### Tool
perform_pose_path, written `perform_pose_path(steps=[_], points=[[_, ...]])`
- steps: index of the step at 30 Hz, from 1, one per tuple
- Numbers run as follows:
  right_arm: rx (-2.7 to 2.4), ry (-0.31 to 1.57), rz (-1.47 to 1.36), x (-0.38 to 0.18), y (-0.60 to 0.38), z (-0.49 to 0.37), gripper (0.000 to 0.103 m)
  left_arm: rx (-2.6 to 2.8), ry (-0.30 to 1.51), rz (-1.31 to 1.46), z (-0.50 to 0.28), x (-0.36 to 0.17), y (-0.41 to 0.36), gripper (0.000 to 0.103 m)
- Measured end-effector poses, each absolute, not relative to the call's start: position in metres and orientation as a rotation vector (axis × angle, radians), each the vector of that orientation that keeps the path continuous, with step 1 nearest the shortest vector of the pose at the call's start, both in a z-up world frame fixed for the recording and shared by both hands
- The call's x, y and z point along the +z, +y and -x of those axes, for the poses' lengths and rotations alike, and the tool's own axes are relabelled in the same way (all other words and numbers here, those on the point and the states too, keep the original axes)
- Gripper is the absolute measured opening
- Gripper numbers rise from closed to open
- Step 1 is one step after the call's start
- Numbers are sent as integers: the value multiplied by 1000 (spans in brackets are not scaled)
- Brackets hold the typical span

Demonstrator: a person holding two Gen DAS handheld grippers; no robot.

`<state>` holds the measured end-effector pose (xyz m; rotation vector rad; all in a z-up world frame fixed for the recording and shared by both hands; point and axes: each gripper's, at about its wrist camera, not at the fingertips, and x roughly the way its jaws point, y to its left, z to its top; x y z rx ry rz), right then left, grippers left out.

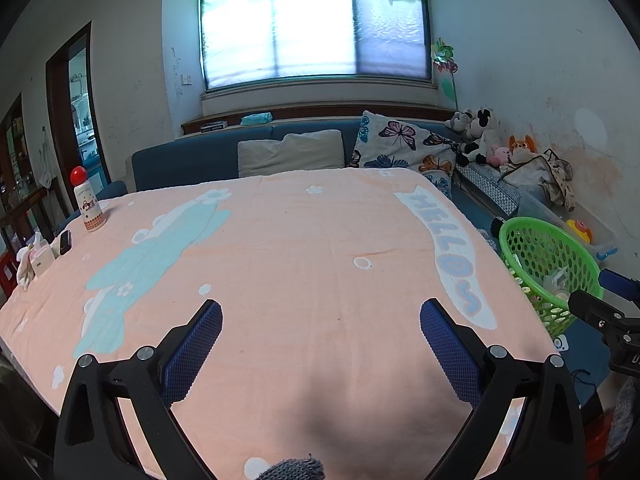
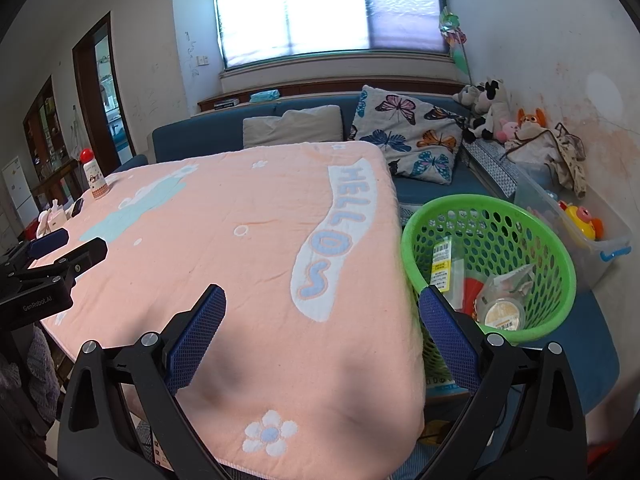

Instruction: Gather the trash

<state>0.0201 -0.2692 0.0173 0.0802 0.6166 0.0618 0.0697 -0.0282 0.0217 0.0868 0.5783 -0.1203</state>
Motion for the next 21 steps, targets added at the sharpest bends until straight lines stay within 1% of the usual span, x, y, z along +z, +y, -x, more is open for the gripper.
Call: perform_pose_path(steps=[21], points=[[71, 624, -81, 13, -265, -24, 96, -120, 580, -87, -70, 18, -28, 96]])
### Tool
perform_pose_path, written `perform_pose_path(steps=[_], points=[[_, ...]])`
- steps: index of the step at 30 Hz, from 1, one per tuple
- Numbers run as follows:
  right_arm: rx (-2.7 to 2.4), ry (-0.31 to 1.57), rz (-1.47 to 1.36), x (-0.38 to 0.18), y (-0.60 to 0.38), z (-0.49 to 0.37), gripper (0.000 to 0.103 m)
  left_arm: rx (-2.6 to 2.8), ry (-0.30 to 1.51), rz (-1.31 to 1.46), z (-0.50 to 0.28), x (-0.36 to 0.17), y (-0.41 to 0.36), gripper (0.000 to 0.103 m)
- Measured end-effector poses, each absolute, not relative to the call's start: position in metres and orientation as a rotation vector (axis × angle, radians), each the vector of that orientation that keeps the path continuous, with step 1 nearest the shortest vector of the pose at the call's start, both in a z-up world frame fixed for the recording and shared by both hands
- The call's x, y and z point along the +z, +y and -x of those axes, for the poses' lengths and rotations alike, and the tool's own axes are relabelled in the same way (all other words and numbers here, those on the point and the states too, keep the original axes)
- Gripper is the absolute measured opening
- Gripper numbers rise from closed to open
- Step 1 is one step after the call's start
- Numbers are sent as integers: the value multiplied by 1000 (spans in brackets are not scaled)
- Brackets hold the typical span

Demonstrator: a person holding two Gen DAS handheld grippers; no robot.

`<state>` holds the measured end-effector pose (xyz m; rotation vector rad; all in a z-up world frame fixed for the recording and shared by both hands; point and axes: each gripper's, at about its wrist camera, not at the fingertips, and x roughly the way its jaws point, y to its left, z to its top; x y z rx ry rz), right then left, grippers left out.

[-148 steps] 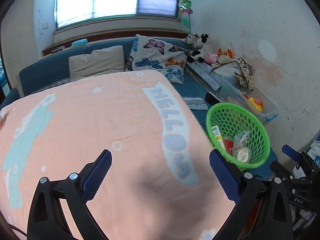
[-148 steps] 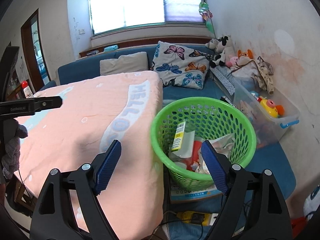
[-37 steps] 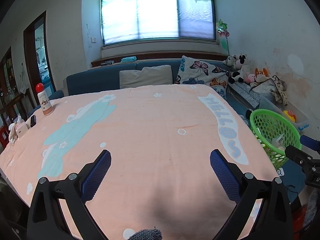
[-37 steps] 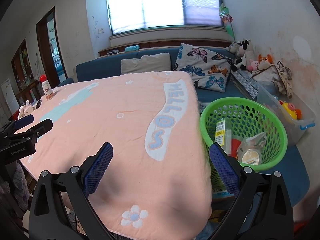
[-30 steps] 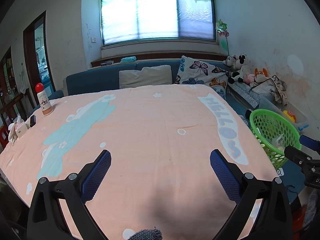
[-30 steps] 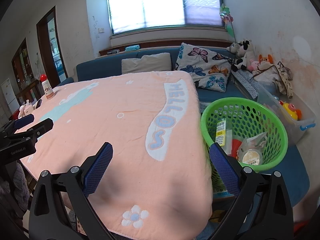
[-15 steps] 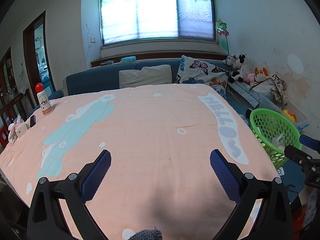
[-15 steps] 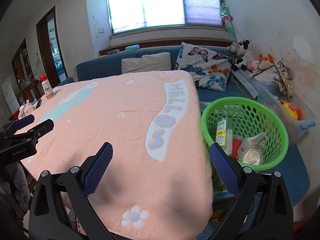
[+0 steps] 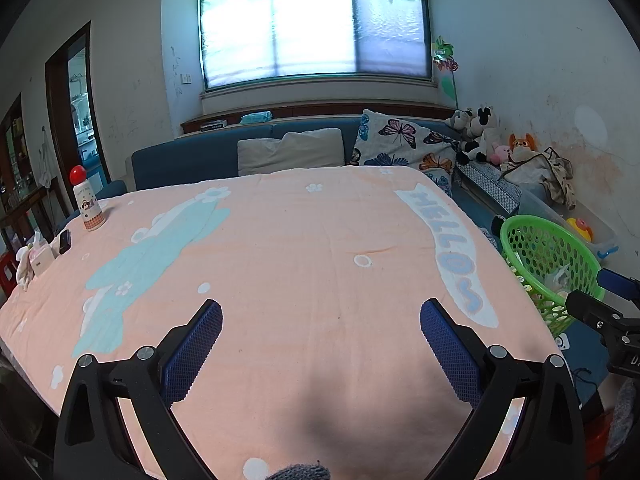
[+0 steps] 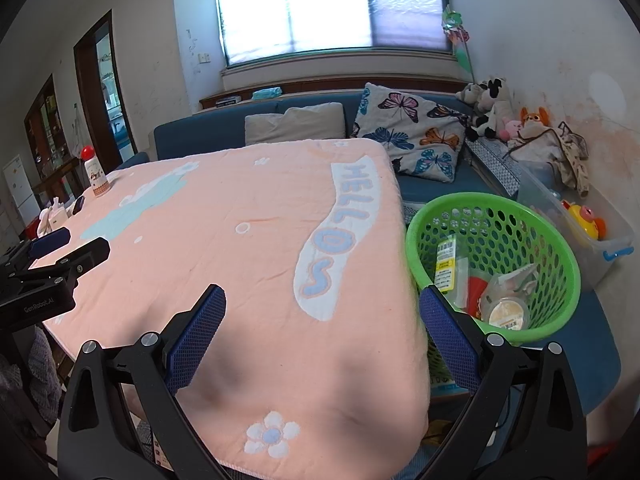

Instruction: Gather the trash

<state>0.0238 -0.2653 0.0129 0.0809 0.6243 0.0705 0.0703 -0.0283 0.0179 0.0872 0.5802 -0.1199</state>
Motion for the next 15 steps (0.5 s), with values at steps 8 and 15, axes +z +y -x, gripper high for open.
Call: perform_pose_path(steps=[8, 15], points=[[75, 628, -78, 10, -265, -26, 96, -115, 570, -96, -71, 16, -28, 96], [83, 632, -79, 8, -266, -29, 96, -109, 579, -95, -73, 14, -25, 96]])
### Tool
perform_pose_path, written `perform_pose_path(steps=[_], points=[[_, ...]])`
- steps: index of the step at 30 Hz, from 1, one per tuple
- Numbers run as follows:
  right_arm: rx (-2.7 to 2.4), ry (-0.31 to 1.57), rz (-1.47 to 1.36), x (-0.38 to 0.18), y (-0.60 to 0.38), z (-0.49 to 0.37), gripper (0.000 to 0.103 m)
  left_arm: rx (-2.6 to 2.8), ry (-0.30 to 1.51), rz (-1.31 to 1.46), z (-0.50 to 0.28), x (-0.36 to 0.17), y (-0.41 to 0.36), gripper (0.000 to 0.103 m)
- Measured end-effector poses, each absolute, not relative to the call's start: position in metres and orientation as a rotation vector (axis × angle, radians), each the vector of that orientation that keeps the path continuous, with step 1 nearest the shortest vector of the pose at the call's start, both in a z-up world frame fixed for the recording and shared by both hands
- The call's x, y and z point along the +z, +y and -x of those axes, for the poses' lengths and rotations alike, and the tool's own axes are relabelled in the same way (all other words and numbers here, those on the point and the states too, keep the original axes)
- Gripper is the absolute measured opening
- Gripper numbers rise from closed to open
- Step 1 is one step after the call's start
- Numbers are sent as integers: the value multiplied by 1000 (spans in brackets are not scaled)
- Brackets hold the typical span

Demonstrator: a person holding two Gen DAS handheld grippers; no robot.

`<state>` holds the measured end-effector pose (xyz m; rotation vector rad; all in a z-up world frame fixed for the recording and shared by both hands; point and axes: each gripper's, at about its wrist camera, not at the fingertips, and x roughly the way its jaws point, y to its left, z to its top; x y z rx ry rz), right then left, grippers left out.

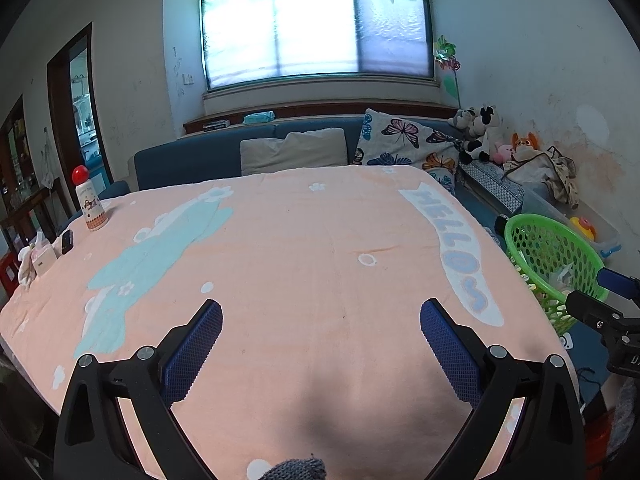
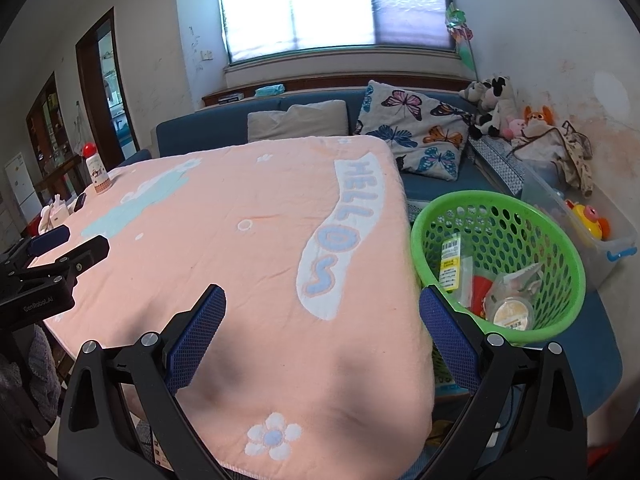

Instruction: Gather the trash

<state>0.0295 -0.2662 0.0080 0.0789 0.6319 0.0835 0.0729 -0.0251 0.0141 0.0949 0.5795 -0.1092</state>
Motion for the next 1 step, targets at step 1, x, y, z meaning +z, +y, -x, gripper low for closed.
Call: perform_pose_path(steps=[1], points=[[86, 632, -79, 8, -266, -30, 96, -108, 581, -94, -73, 14, -24, 96]])
